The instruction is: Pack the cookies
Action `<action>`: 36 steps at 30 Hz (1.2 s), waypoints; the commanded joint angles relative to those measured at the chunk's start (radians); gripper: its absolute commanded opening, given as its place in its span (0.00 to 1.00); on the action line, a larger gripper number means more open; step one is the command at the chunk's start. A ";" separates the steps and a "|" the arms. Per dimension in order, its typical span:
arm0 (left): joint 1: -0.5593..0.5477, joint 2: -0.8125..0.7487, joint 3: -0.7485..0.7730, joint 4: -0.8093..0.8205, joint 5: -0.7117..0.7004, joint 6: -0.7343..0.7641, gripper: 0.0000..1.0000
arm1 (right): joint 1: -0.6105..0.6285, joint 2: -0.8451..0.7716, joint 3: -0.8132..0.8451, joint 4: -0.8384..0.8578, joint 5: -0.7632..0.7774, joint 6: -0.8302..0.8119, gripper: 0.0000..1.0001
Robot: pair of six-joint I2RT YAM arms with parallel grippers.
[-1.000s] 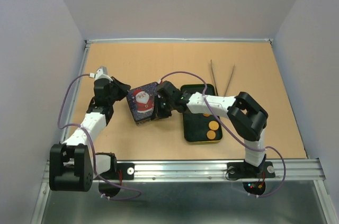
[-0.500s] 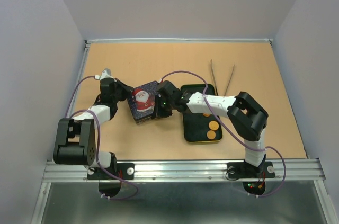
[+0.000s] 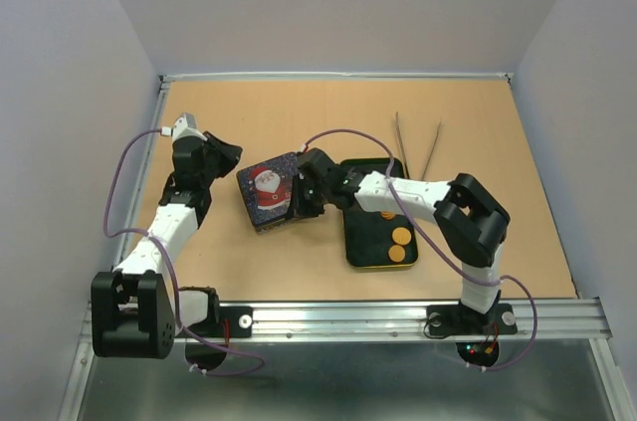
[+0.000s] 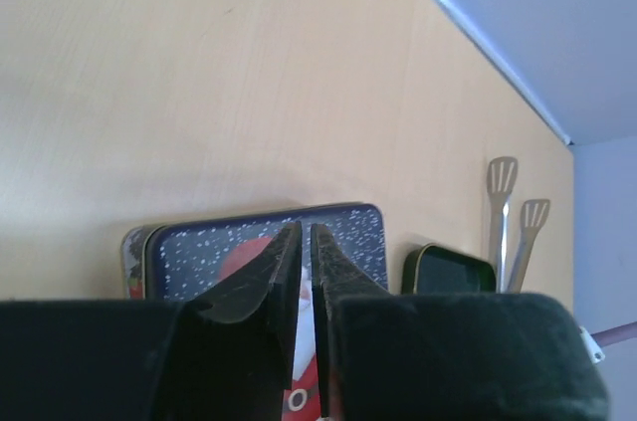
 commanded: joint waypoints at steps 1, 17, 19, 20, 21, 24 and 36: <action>-0.003 -0.041 0.084 -0.042 -0.008 0.028 0.22 | -0.004 -0.116 -0.018 0.016 0.036 -0.014 0.10; -0.003 -0.348 0.083 -0.051 -0.215 0.155 0.99 | -0.037 -0.464 0.011 -0.057 0.350 -0.273 0.87; -0.002 -0.369 0.075 -0.050 -0.264 0.175 0.99 | -0.035 -0.510 -0.011 -0.057 0.384 -0.290 0.92; -0.003 -0.374 0.063 -0.050 -0.294 0.181 0.99 | -0.035 -0.554 -0.035 -0.058 0.395 -0.296 0.96; -0.003 -0.380 0.057 -0.045 -0.366 0.189 0.99 | -0.037 -0.580 -0.051 -0.058 0.400 -0.298 0.99; -0.003 -0.385 0.011 -0.001 -0.544 0.239 0.99 | -0.037 -0.672 -0.118 -0.055 0.473 -0.272 1.00; -0.002 -0.187 -0.228 0.335 -0.944 0.344 0.99 | -0.035 -0.855 -0.310 -0.035 0.806 -0.275 1.00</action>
